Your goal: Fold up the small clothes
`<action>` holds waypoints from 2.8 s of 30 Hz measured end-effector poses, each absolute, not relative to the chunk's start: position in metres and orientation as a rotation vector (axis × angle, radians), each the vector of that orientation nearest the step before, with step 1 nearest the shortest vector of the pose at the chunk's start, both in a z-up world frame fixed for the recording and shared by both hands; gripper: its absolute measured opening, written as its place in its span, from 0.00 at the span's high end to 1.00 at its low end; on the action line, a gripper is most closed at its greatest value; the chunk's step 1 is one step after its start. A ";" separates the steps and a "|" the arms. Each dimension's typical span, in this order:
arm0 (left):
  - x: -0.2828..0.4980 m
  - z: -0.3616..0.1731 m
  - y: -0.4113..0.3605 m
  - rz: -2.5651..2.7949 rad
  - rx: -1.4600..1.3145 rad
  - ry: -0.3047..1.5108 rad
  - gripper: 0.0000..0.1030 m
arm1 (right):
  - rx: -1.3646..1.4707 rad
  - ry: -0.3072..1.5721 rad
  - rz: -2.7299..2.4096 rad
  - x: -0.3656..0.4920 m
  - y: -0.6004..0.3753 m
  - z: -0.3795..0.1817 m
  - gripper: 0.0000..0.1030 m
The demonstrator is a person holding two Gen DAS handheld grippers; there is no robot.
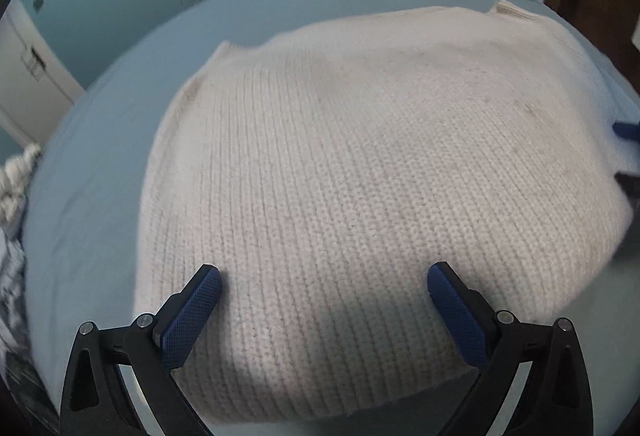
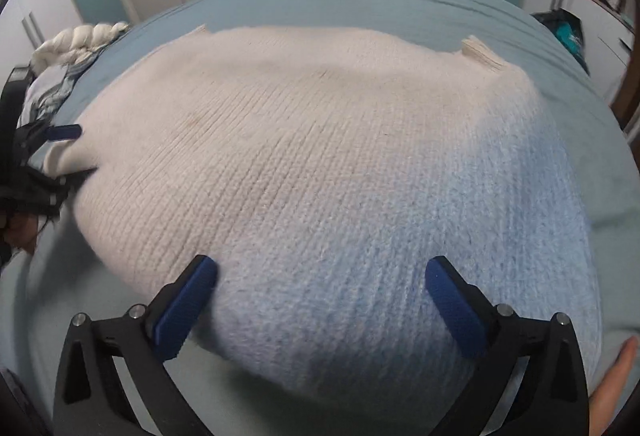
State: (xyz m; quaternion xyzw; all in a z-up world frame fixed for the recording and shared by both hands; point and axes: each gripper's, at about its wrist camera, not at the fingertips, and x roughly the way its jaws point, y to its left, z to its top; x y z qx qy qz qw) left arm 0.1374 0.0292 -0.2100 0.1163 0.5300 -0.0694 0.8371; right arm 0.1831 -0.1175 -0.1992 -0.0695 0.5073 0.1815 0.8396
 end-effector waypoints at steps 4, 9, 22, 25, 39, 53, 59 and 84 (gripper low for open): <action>0.143 -0.207 0.031 -0.144 0.247 1.128 0.00 | -0.168 1.092 0.378 0.192 -0.115 -0.193 0.01; 0.132 -0.162 0.003 -0.171 0.245 0.979 0.00 | -0.115 1.024 0.382 0.188 -0.115 -0.146 0.01; 0.143 -0.203 -0.046 -0.235 0.397 1.069 0.00 | -0.322 1.088 0.460 0.173 -0.073 -0.193 0.01; 0.156 -0.201 -0.030 -0.257 0.319 1.121 0.00 | -0.323 1.107 0.454 0.174 -0.071 -0.192 0.01; 0.174 -0.166 0.019 -0.243 0.228 1.180 0.00 | -0.239 1.209 0.438 0.180 -0.081 -0.185 0.01; 0.134 -0.155 0.140 -0.004 -0.034 1.331 0.00 | 0.804 1.490 0.026 0.165 -0.259 -0.179 0.01; 0.133 -0.202 0.204 0.076 -0.648 1.543 0.00 | 1.119 1.593 -0.115 0.137 -0.291 -0.238 0.01; 0.175 -0.238 0.171 0.007 -0.975 1.508 0.52 | 0.882 1.374 0.026 0.180 -0.266 -0.224 0.64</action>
